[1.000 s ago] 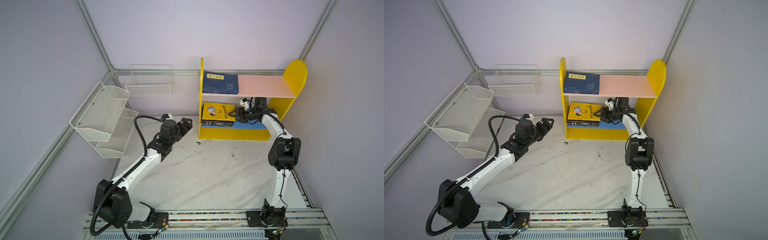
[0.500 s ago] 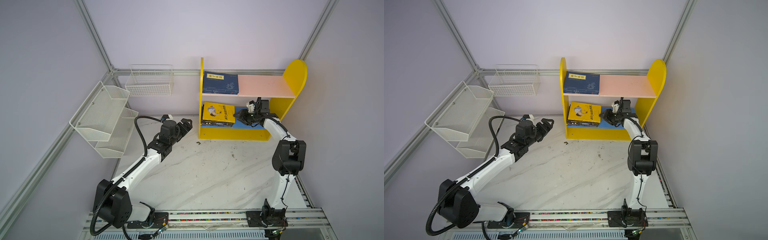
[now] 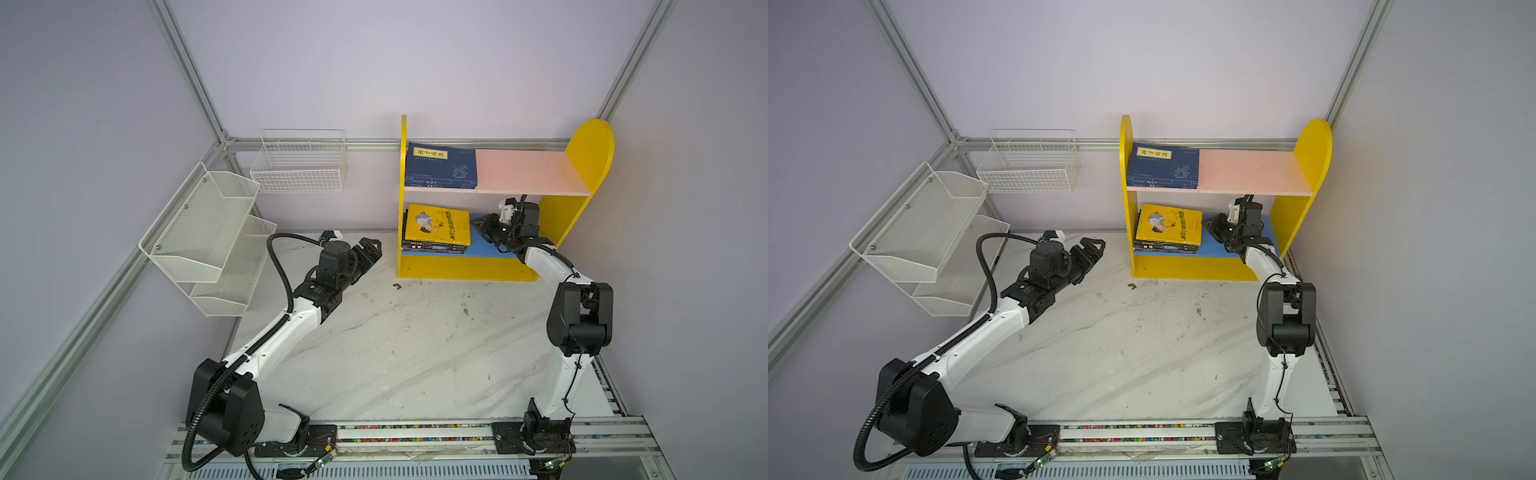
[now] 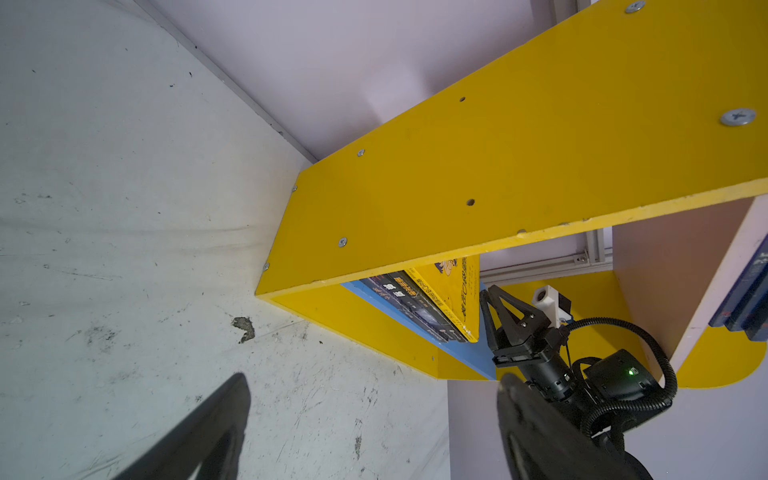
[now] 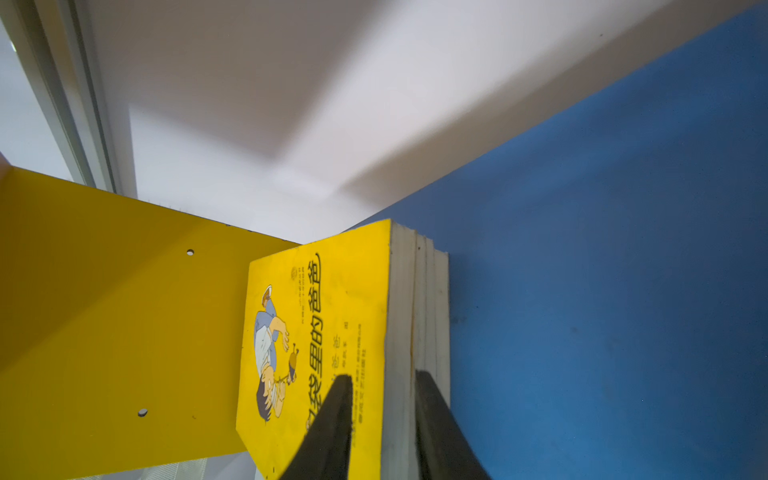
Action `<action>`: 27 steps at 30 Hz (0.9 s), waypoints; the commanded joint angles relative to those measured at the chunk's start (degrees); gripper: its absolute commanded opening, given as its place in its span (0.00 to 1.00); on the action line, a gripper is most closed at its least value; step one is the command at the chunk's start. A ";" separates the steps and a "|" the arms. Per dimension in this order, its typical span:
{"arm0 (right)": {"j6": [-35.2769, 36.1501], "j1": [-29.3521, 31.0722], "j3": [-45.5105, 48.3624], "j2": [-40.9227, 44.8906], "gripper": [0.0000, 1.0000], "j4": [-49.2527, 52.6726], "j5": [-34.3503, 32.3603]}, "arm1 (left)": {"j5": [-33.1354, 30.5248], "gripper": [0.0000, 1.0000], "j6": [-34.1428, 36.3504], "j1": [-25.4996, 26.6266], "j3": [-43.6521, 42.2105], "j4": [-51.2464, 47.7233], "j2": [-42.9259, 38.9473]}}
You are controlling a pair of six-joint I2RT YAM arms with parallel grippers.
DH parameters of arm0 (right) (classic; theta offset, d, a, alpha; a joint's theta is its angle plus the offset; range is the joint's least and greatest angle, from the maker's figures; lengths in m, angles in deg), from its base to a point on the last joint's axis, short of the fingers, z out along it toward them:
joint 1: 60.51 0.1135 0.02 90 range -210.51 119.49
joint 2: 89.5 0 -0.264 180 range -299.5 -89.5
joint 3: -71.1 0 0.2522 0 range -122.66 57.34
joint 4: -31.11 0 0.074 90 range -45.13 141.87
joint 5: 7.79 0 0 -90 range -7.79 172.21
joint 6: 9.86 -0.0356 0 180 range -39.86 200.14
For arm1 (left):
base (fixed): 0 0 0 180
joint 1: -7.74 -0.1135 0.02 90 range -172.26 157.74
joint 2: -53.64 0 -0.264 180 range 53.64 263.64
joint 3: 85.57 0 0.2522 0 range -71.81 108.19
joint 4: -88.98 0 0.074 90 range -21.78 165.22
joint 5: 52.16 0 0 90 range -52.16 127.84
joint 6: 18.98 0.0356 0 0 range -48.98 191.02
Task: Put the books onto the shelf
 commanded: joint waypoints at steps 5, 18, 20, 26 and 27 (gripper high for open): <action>-0.08 1.62 -2.65 0.79 0.26 -6.94 0.05 | 0.43 0.91 0.30 -0.65 -1.81 1.60 -1.50; 1.85 3.34 -8.11 -3.28 0.14 -5.27 3.97 | -0.11 0.91 -0.32 -0.77 -3.42 1.59 -2.69; 2.34 3.33 -9.25 -4.00 0.12 -4.51 4.54 | -0.19 0.91 -0.41 -0.77 -3.48 1.59 -2.64; 3.39 4.34 -11.88 -5.69 0.08 -3.32 6.34 | 0.07 0.91 -0.84 -0.86 -3.42 1.85 -2.10; 3.70 4.59 -12.05 -5.73 0.07 -3.07 6.39 | 0.14 0.91 -0.93 -0.88 -3.49 1.94 -2.07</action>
